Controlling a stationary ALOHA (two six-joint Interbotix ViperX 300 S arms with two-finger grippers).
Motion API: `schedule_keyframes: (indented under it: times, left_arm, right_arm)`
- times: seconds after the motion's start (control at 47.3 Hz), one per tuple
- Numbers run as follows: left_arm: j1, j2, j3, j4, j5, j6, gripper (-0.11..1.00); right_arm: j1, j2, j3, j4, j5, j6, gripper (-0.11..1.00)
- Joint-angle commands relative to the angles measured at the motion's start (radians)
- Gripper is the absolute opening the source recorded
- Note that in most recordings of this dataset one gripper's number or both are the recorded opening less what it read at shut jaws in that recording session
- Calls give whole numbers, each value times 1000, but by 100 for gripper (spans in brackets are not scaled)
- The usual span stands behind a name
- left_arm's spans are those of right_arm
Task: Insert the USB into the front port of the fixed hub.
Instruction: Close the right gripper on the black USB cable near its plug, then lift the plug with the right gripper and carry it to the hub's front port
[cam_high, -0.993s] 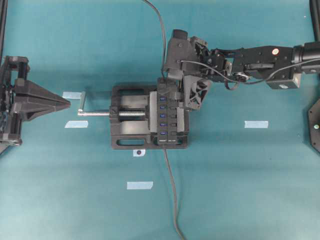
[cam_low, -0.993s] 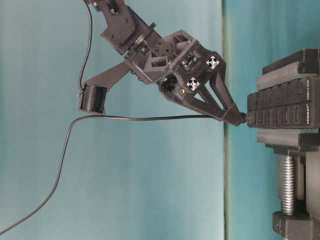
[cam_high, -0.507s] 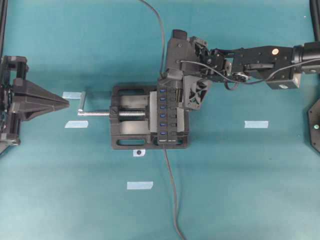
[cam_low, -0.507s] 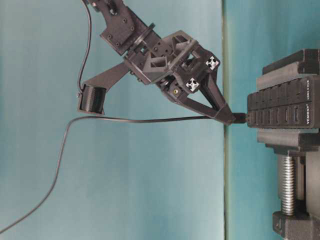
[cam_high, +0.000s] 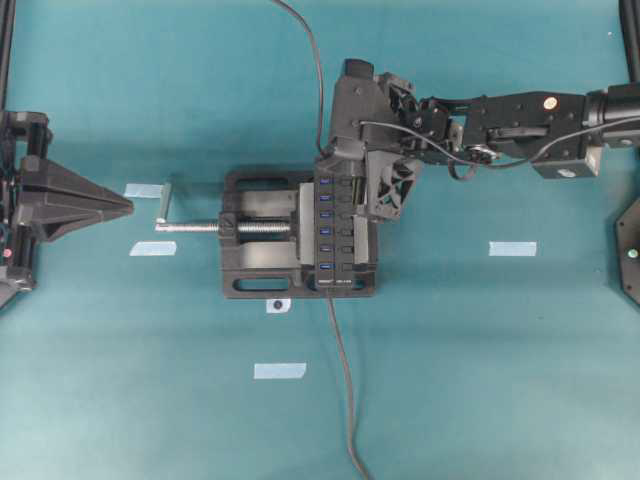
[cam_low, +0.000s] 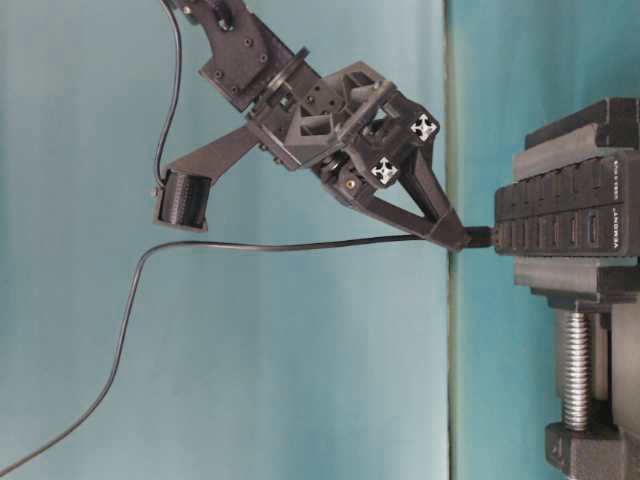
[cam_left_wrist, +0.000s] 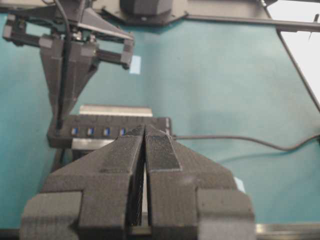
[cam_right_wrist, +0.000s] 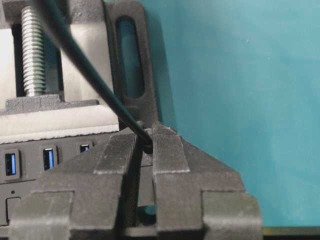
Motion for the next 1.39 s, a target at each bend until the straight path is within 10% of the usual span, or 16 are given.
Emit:
schedule_keyframes:
  times: [0.0,1.373]
  left_arm:
    - [0,5,-11,3,-6,-2,0]
    - [-2,-11,-9,2,-11,-2,0]
  right_arm:
    - [20,-40,-25,8,-5,2,2]
    - [117,-199,-31,17,170,218,2]
